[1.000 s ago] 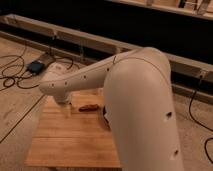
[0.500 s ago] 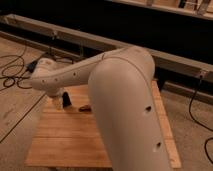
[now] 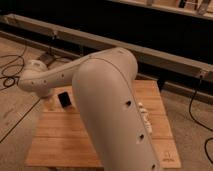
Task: Knock the eraser over
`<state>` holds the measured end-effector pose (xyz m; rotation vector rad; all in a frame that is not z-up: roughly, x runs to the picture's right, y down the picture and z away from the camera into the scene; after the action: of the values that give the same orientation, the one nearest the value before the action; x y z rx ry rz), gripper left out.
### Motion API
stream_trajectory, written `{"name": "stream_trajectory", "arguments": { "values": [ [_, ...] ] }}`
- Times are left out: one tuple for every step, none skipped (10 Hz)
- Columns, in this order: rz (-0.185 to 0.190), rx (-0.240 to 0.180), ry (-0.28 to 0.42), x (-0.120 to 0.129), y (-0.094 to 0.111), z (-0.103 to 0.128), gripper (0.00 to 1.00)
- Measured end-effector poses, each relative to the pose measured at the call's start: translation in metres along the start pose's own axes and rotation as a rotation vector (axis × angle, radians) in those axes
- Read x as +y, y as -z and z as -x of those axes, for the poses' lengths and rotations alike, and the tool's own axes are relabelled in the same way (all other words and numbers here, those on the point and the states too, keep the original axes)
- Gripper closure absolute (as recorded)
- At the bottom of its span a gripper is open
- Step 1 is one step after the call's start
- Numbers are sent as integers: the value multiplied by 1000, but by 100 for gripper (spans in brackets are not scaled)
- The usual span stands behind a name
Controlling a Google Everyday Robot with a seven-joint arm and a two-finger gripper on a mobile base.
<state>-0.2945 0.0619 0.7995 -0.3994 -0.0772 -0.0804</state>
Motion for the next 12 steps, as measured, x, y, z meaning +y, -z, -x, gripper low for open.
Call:
{"name": "stream_trajectory", "arguments": {
  "values": [
    [20, 5, 7, 8, -9, 2, 20],
    [38, 11, 10, 16, -20, 4, 20],
    [57, 25, 4, 21, -31, 0, 20],
    [81, 43, -7, 27, -41, -6, 20],
    [103, 60, -18, 32, -48, -13, 20],
    [138, 79, -37, 41, -53, -24, 20],
    [165, 100, -57, 47, -54, -39, 20],
    [183, 112, -69, 53, -53, -50, 20],
    [196, 120, -79, 57, -50, -61, 20],
    [212, 124, -93, 62, -44, -72, 20],
    [223, 125, -107, 65, -40, -81, 20],
    [233, 122, -132, 66, -35, -89, 20]
  ]
}}
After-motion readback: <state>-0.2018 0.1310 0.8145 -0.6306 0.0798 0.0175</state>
